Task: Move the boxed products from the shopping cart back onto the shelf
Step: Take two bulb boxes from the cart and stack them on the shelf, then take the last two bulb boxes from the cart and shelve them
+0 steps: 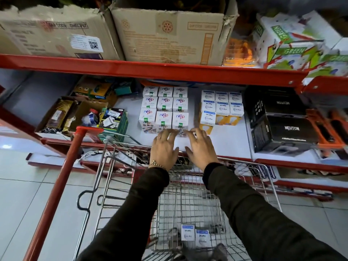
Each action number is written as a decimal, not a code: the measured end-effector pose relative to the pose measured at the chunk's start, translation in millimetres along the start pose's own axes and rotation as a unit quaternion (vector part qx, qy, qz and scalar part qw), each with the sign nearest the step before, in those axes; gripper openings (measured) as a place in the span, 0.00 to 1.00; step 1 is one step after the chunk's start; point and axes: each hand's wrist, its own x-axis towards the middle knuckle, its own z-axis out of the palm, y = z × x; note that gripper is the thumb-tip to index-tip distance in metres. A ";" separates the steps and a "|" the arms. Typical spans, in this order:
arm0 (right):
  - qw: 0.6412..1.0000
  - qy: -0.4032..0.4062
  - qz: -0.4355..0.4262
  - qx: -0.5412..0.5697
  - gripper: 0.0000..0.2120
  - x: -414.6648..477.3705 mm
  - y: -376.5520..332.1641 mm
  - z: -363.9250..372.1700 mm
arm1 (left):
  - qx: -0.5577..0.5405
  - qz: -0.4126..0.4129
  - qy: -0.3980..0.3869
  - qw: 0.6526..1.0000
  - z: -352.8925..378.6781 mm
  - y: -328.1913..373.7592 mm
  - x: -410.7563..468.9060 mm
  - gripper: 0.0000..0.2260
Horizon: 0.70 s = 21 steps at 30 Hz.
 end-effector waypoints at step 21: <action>0.905 -0.419 0.073 -0.014 0.36 -215.9 60.3 158.1 | 0.065 0.011 -0.450 0.890 195.2 25.9 -188.6 0.37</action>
